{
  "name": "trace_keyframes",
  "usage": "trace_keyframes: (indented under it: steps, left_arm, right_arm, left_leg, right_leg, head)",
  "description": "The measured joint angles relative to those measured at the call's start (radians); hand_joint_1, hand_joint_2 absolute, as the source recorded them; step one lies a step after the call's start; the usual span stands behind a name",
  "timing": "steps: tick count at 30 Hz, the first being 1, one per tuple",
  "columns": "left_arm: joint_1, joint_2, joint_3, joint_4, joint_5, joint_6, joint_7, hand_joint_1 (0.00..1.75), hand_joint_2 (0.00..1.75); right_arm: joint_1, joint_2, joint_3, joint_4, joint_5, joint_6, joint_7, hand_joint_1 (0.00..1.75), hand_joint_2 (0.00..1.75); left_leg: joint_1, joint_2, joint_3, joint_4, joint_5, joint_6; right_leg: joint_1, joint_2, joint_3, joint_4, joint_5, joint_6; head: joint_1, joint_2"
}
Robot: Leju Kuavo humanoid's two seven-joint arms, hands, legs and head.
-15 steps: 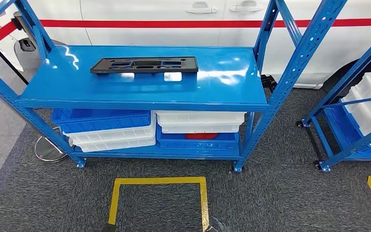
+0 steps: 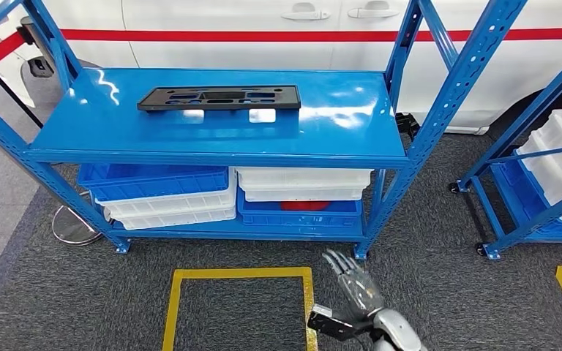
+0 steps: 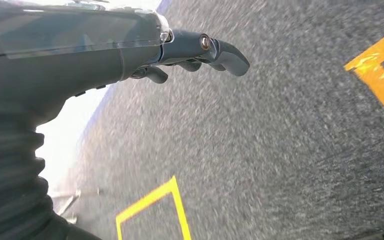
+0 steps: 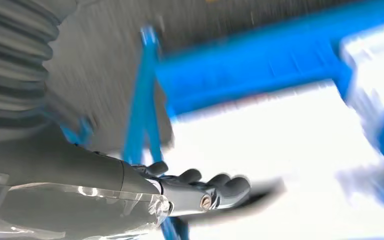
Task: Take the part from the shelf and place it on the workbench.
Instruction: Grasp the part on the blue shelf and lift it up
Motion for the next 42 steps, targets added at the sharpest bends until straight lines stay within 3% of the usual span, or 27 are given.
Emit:
trace_keyframes:
  steps: [3,6,11,15,20,26,27,29,30,31,33,35,42]
  left_arm:
    - [-0.001,0.0,-0.024,0.001,0.004,0.015,-0.004,0.0,1.75]
    - [-0.001,0.0,-0.029,0.001,0.026,0.027,-0.011,0.0,1.75]
    - [-0.001,-0.006,-0.024,0.001,0.074,0.043,-0.068,0.0,1.75]
    - [0.001,-0.014,0.003,0.001,0.119,0.055,-0.143,0.0,0.0]
    - [-0.006,-0.016,0.027,0.001,0.132,0.058,-0.173,0.0,0.0]
    - [-0.007,-0.016,0.037,0.001,0.136,0.058,-0.177,0.0,0.0]
    - [-0.007,-0.016,0.039,0.001,0.137,0.058,-0.177,0.0,0.0]
    - [-0.007,-0.016,0.043,0.001,0.138,0.058,-0.177,0.0,0.87]
    - [-0.007,-0.016,0.044,0.001,0.14,0.058,-0.18,0.0,1.31]
    - [-0.007,-0.016,0.046,0.001,0.145,0.059,-0.187,0.0,1.75]
    - [-0.008,-0.016,0.055,0.001,0.173,0.058,-0.216,0.0,0.87]
    - [-0.013,-0.018,0.082,0.001,0.226,0.046,-0.265,0.0,0.0]
    - [-0.022,-0.031,0.223,0.0,0.418,-0.061,-0.375,0.0,0.0]
  right_arm:
    - [-0.059,-0.115,-0.039,-0.164,-0.02,0.103,-0.017,0.0,1.75]
    - [-0.187,-0.215,-0.056,-0.273,-0.075,0.233,-0.034,0.0,1.75]
    - [-0.437,-0.292,-0.023,-0.332,-0.13,0.392,0.003,0.0,1.75]
    - [-0.639,-0.309,0.057,-0.29,-0.251,0.456,0.058,0.0,1.75]
    - [-0.789,-0.287,0.191,-0.181,-0.288,0.456,0.086,0.0,1.75]
    - [-0.831,-0.273,0.253,-0.13,-0.298,0.441,0.091,0.0,1.75]
    - [-0.833,-0.272,0.258,-0.125,-0.298,0.441,0.091,0.0,1.31]
    - [-0.837,-0.271,0.267,-0.117,-0.299,0.44,0.091,0.0,0.44]
    - [-0.839,-0.27,0.272,-0.114,-0.299,0.441,0.092,0.0,0.44]
    - [-0.842,-0.269,0.277,-0.111,-0.298,0.447,0.093,0.0,0.87]
    - [-0.85,-0.264,0.294,-0.101,-0.299,0.467,0.099,0.0,1.75]
    - [-0.858,-0.25,0.321,-0.077,-0.302,0.475,0.107,0.0,1.75]
    - [-0.865,-0.181,0.374,0.032,-0.303,0.403,0.117,0.0,1.75]
  left_leg:
    - [-0.003,0.0,-0.003,0.0,0.002,0.004]
    - [-0.005,0.001,-0.007,0.0,0.004,0.006]
    - [-0.007,0.001,-0.008,0.001,0.009,0.012]
    - [-0.007,-0.001,-0.014,0.001,0.013,0.012]
    - [-0.007,-0.002,-0.015,0.001,0.013,0.012]
    - [-0.008,-0.003,-0.017,0.002,0.013,0.013]
    - [-0.008,-0.003,-0.017,0.002,0.013,0.013]
    - [-0.008,-0.003,-0.017,0.002,0.013,0.013]
    - [-0.008,-0.003,-0.017,0.002,0.013,0.013]
    - [-0.008,-0.003,-0.017,0.002,0.013,0.013]
    - [-0.008,-0.003,-0.018,0.002,0.013,0.013]
    - [-0.008,-0.003,-0.017,0.002,0.013,0.013]
    - [-0.008,-0.003,-0.018,0.003,0.014,0.013]
  right_leg:
    - [-0.001,0.0,-0.001,0.0,0.002,0.004]
    - [-0.003,0.003,-0.003,0.0,0.005,0.008]
    - [-0.005,0.002,-0.007,0.0,0.009,0.012]
    - [-0.006,0.001,-0.012,0.0,0.012,0.013]
    - [-0.006,0.0,-0.013,0.0,0.012,0.013]
    - [-0.006,-0.002,-0.014,0.0,0.012,0.013]
    - [-0.006,-0.002,-0.014,0.0,0.012,0.013]
    - [-0.006,-0.002,-0.014,0.0,0.012,0.013]
    - [-0.006,-0.002,-0.014,-0.001,0.012,0.013]
    - [-0.006,-0.002,-0.014,-0.001,0.012,0.013]
    - [-0.006,-0.002,-0.014,-0.001,0.012,0.013]
    - [-0.006,-0.002,-0.015,-0.001,0.012,0.013]
    - [-0.006,-0.003,-0.015,-0.001,0.013,0.013]
  head:
    - [0.0,0.0]
    - [0.0,0.0]
    - [0.0,0.0]
    - [0.0,0.0]
    - [0.0,0.0]
    - [0.0,0.0]
    - [0.0,0.0]
    - [0.0,0.0]
    - [0.0,0.0]
    - [0.0,0.0]
    - [0.0,0.0]
    - [0.0,0.0]
    - [0.0,0.0]
